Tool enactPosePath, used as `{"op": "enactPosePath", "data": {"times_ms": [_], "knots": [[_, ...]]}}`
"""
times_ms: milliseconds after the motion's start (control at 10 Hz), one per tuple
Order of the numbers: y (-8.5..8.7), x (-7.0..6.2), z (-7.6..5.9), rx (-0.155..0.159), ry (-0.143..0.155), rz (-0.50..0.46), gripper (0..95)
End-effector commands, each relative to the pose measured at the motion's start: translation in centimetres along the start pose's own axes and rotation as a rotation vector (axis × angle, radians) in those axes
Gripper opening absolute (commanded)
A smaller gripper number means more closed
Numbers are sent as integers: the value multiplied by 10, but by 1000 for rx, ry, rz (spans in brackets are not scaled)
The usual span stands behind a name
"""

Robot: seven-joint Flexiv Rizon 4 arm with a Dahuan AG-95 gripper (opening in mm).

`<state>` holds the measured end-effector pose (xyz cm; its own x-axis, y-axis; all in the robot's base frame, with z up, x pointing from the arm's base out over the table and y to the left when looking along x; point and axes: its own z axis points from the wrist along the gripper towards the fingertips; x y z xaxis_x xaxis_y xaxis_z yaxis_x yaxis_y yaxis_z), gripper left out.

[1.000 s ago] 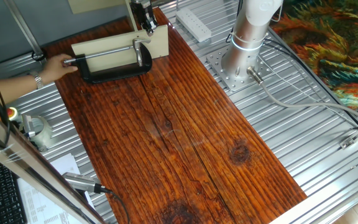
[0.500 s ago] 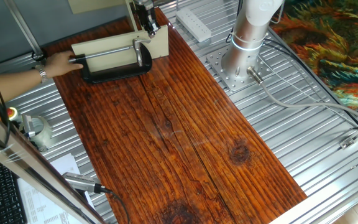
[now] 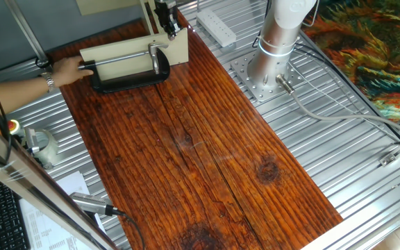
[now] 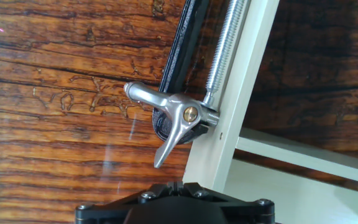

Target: Turn off the water tap

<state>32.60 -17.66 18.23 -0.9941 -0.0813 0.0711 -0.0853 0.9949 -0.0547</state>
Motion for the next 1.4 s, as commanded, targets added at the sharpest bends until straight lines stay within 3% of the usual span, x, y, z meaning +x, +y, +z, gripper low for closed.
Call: {"op": "enactPosePath", "data": {"times_ms": [100,400,1000,1400], "knots": [[1,-6,3,1,-4,7,0],[4,-13,9,3,-33,14,0],[8,-20,10,-2,-51,38,0],[15,-32,7,-3,-91,49,0]]}}
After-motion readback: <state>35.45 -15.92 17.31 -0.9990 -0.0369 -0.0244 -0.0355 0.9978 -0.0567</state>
